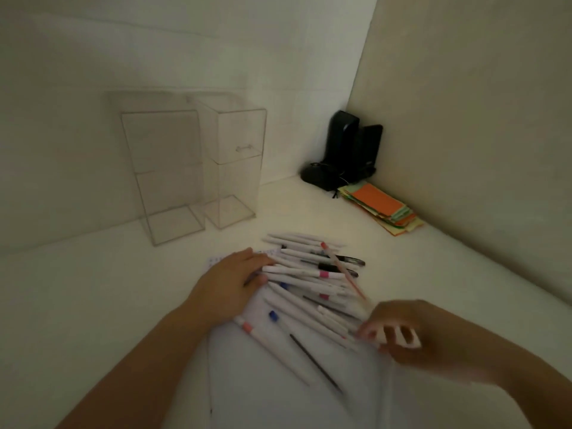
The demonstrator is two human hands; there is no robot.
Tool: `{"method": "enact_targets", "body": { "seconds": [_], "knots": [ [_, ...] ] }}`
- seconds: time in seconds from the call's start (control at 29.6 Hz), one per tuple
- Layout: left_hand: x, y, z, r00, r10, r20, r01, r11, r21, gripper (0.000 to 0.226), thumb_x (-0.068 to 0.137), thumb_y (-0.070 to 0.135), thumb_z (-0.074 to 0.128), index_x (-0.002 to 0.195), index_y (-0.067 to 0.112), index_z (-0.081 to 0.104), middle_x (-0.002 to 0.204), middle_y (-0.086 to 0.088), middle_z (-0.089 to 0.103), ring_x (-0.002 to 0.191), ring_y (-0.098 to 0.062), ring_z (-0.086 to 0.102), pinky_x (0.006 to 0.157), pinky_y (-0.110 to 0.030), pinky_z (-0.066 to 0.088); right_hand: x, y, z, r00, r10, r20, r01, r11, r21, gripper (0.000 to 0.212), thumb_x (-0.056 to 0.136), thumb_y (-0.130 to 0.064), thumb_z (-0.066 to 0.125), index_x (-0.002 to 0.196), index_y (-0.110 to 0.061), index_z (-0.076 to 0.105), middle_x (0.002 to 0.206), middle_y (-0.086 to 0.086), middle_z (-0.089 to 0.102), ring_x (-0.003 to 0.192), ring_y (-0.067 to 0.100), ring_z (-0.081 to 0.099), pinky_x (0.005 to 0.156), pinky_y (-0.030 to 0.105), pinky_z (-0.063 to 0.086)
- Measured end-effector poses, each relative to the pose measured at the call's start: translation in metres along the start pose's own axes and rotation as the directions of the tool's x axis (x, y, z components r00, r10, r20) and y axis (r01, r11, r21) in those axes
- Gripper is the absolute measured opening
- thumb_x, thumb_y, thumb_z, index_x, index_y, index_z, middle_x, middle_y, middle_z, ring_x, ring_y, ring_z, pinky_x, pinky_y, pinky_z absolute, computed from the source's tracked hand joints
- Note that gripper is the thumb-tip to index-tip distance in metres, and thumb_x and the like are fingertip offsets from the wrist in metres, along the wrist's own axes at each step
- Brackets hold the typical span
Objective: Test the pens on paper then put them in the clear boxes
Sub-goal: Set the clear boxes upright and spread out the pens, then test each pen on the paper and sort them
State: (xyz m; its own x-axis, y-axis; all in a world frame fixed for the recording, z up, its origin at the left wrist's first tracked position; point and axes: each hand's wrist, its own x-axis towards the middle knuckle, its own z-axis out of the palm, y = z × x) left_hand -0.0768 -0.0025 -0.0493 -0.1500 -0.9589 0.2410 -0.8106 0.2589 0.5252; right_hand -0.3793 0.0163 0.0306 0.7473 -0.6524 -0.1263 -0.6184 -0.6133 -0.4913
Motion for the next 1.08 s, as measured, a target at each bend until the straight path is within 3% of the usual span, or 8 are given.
{"method": "enact_targets", "body": {
  "seconds": [0.14,0.3,0.51,0.61,0.71,0.81,0.98,1.08],
  "knots": [
    [-0.001,0.005,-0.002,1.000,-0.014,0.000,0.014,1.000,0.000,0.037,0.092,0.038,0.042,0.128,0.030,0.048,0.138,0.007,0.045,0.132,-0.010,0.032,0.100,-0.018,0.020,-0.036,0.028,0.031,0.993,-0.111,-0.035,0.111,0.994,0.010,0.032,0.081,-0.024,0.058,0.108,-0.039,0.060,0.120,-0.024,0.045,0.105,-0.004,0.053,0.083,0.007,0.041],
    [-0.006,0.014,0.005,1.000,-0.016,-0.005,0.016,1.000,-0.013,0.059,0.077,0.056,0.026,0.123,0.031,0.052,0.132,0.005,0.052,0.126,-0.010,0.040,0.096,-0.014,0.023,-0.016,0.018,0.059,0.945,-0.131,-0.299,0.111,0.990,-0.083,0.025,0.083,-0.054,0.054,0.094,-0.035,0.066,0.091,-0.015,0.059,0.079,-0.004,0.058,0.065,0.006,0.044],
    [-0.013,0.026,0.002,0.940,-0.234,-0.247,0.159,0.944,-0.290,0.029,0.096,0.022,0.042,0.122,0.019,0.055,0.125,0.000,0.054,0.096,-0.010,0.056,0.084,-0.008,0.033,0.010,-0.002,0.059,0.928,-0.114,-0.356,-0.007,0.947,-0.320,0.027,0.074,-0.051,0.052,0.081,-0.034,0.072,0.071,-0.012,0.062,0.066,0.007,0.062,0.050,0.013,0.040],
    [-0.027,0.022,-0.010,0.941,-0.174,-0.290,0.138,0.980,-0.141,0.038,0.093,0.037,0.041,0.126,0.019,0.049,0.134,0.000,0.044,0.123,-0.016,0.041,0.096,-0.018,0.025,0.012,0.003,0.047,0.912,-0.061,-0.406,-0.083,0.941,-0.327,0.023,0.074,-0.042,0.058,0.087,-0.030,0.073,0.078,-0.007,0.067,0.071,0.017,0.062,0.059,0.007,0.028],
    [-0.049,0.027,-0.014,0.979,-0.101,0.179,0.089,0.993,0.072,0.108,0.056,0.091,0.028,0.143,0.030,0.008,0.144,0.017,0.000,0.135,-0.004,-0.004,0.108,-0.023,0.002,0.013,-0.001,0.058,0.867,-0.068,-0.493,-0.090,0.953,-0.290,0.052,0.073,-0.065,0.048,0.108,-0.030,0.064,0.104,0.001,0.067,0.091,0.026,0.063,0.073,0.030,0.048],
    [-0.057,0.038,-0.002,0.973,-0.059,0.222,-0.006,0.959,0.283,0.114,0.041,0.097,0.010,0.129,0.036,-0.028,0.138,0.018,-0.029,0.131,-0.008,-0.028,0.110,-0.031,-0.012,0.026,-0.013,0.085,0.898,-0.009,-0.440,-0.178,0.908,-0.380,0.080,0.073,-0.082,0.023,0.140,-0.037,0.027,0.140,0.009,0.047,0.129,0.032,0.041,0.098,0.050,0.036],
    [-0.061,0.044,0.020,0.988,0.142,0.060,-0.154,0.888,0.433,0.086,0.081,0.076,0.017,0.145,0.020,0.010,0.153,-0.007,0.009,0.140,-0.027,0.003,0.109,-0.045,0.005,0.048,-0.008,0.078,0.964,0.015,-0.267,-0.127,0.904,-0.407,0.069,0.081,-0.075,0.006,0.143,-0.044,0.010,0.155,0.005,0.018,0.142,0.031,0.013,0.110,0.053,0.008],
    [-0.062,0.045,0.021,0.978,0.187,0.090,-0.208,0.856,0.474,0.083,0.083,0.074,0.020,0.145,0.021,0.009,0.151,-0.012,0.016,0.139,-0.027,0.005,0.105,-0.046,0.008,0.056,0.012,0.065,0.971,-0.039,-0.236,-0.086,0.863,-0.497,0.062,0.086,-0.067,0.001,0.142,-0.043,0.011,0.151,0.003,0.030,0.141,0.028,0.020,0.112,0.058,0.011]
  ]
}}
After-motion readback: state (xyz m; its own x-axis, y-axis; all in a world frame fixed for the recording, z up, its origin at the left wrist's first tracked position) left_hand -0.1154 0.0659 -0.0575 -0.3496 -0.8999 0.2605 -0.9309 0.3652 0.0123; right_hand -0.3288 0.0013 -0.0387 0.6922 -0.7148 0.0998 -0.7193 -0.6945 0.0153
